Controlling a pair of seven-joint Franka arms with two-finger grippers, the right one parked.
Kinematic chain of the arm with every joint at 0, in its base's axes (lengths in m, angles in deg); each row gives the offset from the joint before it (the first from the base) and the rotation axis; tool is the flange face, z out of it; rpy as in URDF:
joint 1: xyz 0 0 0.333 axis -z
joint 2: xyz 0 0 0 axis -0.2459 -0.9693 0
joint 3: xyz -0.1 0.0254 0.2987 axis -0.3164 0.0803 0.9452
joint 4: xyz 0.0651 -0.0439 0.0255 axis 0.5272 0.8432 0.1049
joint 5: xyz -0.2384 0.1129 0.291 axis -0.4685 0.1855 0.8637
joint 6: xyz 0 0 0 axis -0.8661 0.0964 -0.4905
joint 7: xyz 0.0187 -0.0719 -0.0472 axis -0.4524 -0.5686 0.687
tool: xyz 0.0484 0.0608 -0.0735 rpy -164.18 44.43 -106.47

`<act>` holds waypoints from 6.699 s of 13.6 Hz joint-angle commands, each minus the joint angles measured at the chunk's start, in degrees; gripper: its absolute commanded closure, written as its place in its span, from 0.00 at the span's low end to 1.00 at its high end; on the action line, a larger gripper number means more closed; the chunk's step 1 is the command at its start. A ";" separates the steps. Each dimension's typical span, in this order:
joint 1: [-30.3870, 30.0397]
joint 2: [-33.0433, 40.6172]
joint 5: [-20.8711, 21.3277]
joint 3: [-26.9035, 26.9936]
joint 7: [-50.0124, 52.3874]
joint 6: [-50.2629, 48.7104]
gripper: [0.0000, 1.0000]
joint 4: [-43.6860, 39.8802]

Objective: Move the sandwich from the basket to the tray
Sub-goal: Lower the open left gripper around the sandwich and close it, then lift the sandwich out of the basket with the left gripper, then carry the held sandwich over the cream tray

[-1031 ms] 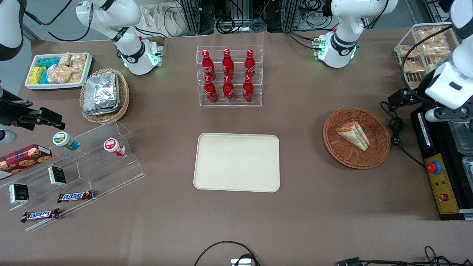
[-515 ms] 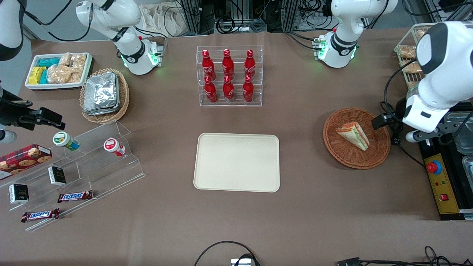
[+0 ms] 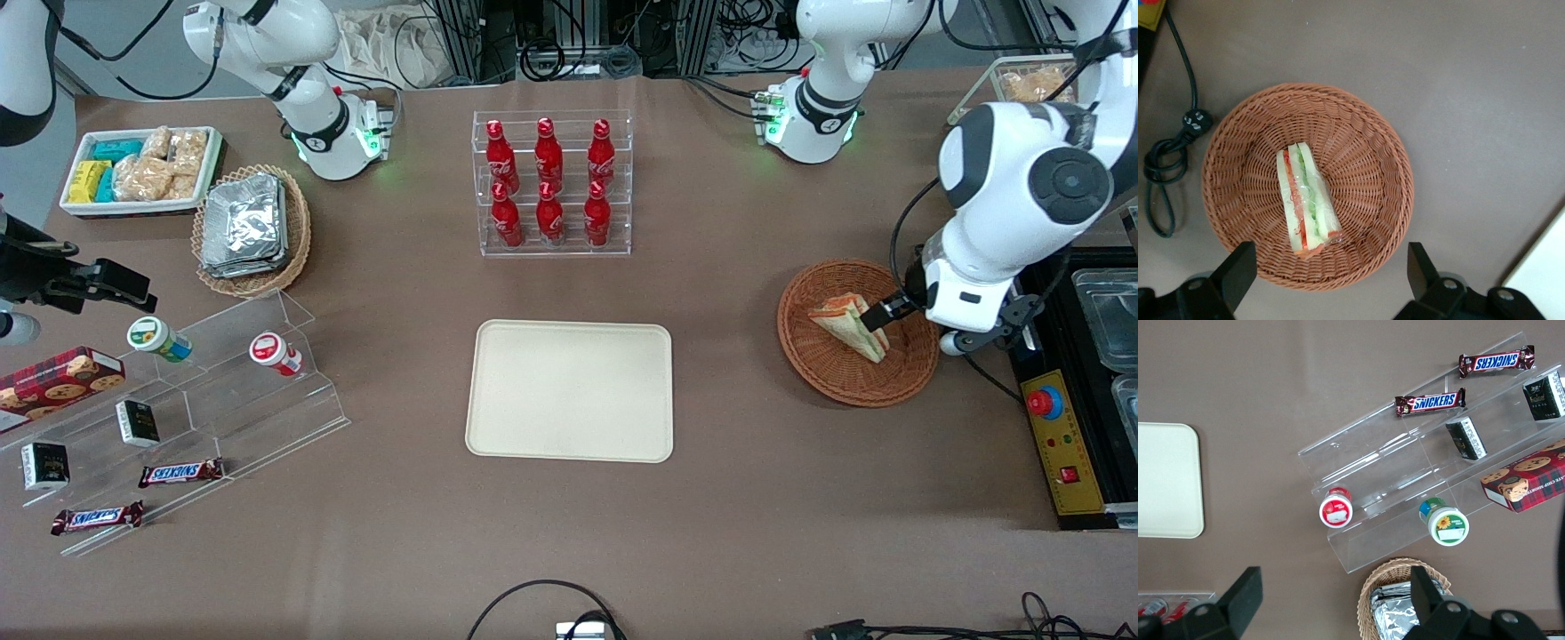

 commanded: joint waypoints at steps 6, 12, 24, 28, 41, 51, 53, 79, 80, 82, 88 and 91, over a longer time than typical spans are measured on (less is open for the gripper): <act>0.26 1.30 1.29 0.17 6.06 10.26 0.00 9.53; -0.44 -0.36 3.49 0.26 11.94 19.40 0.00 16.04; -0.44 -6.42 4.28 0.52 15.55 34.61 0.00 23.51; -0.53 -6.87 4.80 0.69 15.55 35.32 0.16 23.60; -0.61 -5.73 10.78 0.69 14.85 34.70 0.71 24.30; 0.18 5.17 10.69 -1.67 -2.96 15.13 0.78 18.78; 0.26 5.35 10.08 -4.13 -5.97 11.86 0.78 15.62; 2.55 -22.23 9.63 -29.63 -10.64 11.41 0.77 -13.30; 2.64 -23.73 11.12 -29.63 -9.51 11.50 0.77 -14.62; 2.99 -26.89 14.89 -29.72 -6.78 11.50 0.77 -16.29; 5.98 -37.27 25.18 -29.63 2.54 11.50 0.77 -22.98; 7.03 -39.91 27.21 -29.45 2.98 11.59 0.76 -23.86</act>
